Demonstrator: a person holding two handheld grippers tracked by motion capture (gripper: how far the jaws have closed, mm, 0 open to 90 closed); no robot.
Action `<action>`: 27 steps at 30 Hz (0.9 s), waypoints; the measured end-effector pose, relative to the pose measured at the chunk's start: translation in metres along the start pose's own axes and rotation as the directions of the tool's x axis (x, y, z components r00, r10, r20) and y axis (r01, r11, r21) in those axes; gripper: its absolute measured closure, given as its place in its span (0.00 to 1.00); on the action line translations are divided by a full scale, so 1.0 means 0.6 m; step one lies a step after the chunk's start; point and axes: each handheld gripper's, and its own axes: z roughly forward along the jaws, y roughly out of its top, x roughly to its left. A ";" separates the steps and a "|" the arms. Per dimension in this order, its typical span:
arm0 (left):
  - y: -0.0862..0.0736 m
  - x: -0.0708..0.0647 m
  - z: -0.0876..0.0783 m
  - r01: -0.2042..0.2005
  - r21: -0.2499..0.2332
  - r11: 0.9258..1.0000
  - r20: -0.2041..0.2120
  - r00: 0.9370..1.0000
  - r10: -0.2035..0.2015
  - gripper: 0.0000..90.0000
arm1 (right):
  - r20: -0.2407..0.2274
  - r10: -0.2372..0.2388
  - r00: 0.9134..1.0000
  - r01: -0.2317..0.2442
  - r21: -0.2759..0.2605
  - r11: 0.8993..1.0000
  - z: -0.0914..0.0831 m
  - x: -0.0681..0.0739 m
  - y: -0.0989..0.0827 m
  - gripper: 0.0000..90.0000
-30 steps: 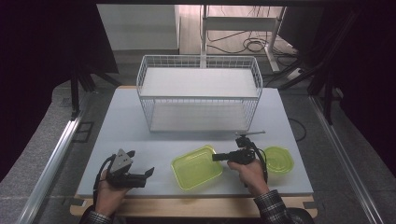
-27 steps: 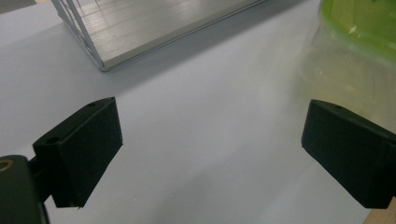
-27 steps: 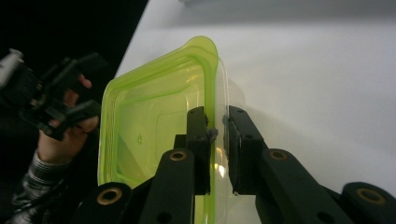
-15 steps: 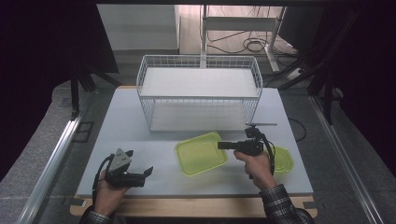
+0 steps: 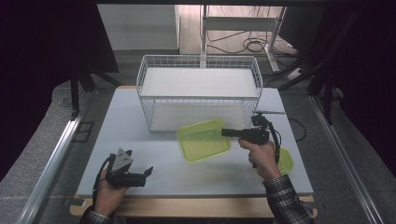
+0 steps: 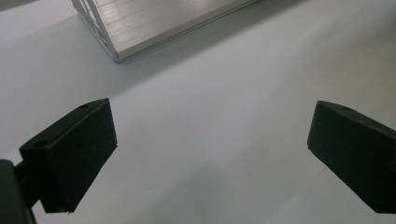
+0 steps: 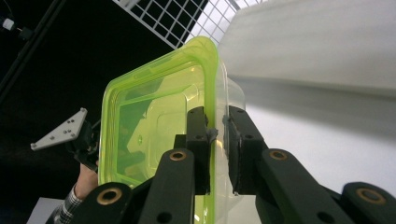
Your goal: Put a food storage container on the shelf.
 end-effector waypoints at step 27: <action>0.000 -0.002 -0.001 -0.021 -0.012 1.000 -0.018 1.000 0.021 0.01 | -0.030 -0.038 0.999 0.035 -0.094 0.995 -0.046 0.059 0.105 0.89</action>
